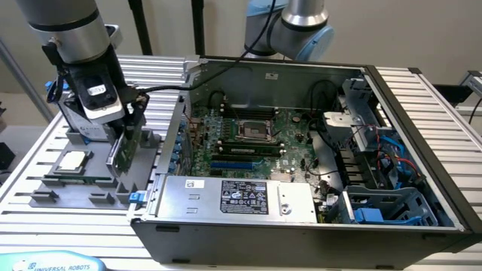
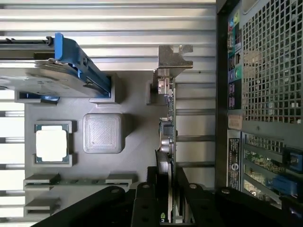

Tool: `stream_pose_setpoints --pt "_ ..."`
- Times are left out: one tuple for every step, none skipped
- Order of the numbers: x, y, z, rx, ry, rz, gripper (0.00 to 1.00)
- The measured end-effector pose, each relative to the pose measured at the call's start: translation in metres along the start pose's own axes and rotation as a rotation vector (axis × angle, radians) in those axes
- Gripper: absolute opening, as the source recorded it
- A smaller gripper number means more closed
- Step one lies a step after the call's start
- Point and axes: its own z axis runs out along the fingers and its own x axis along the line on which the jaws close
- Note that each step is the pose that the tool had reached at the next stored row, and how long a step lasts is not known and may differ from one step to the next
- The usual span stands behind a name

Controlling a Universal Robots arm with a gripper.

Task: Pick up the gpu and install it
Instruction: 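Pick up the gpu and move the gpu toward the slot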

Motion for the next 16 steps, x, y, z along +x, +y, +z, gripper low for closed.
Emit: stream_pose_setpoints --pt "0.0 0.0003 -0.0045 0.0 0.0 0.0 0.27" --pt "0.0 0.0005 -0.009 0.0001 0.0001 0.0 0.27" --pt "0.0 0.0008 -0.0133 0.0 0.0 0.0 0.27" --pt "-0.001 0.001 -0.0179 0.0 0.0001 0.0 0.27" --pt "-0.001 0.0013 -0.0226 0.0001 0.0001 -0.001 0.27" --pt "-0.001 0.0016 -0.0271 0.0 0.0 -0.001 0.27" --pt "-0.001 0.0019 -0.0316 0.0001 0.0002 -0.001 0.27" --pt "-0.002 0.0022 -0.0363 0.0 0.0001 -0.002 0.27" --pt "-0.002 0.0024 -0.0408 -0.0001 0.0001 -0.002 0.27" --pt "-0.002 0.0026 -0.0453 0.0001 0.0003 -0.003 0.27" --pt "-0.003 0.0029 -0.0497 -0.0001 0.0001 -0.003 0.27" --pt "-0.003 0.0032 -0.0545 0.0 0.0002 -0.003 0.27" --pt "-0.004 0.0035 -0.0587 0.0 0.0003 -0.003 0.27" --pt "-0.005 0.0038 -0.0634 -0.0001 0.0004 -0.004 0.27" --pt "-0.007 0.0041 -0.0679 0.0 0.0005 -0.004 0.27" --pt "-0.008 0.0044 -0.0723 0.0 0.0005 -0.005 0.27"
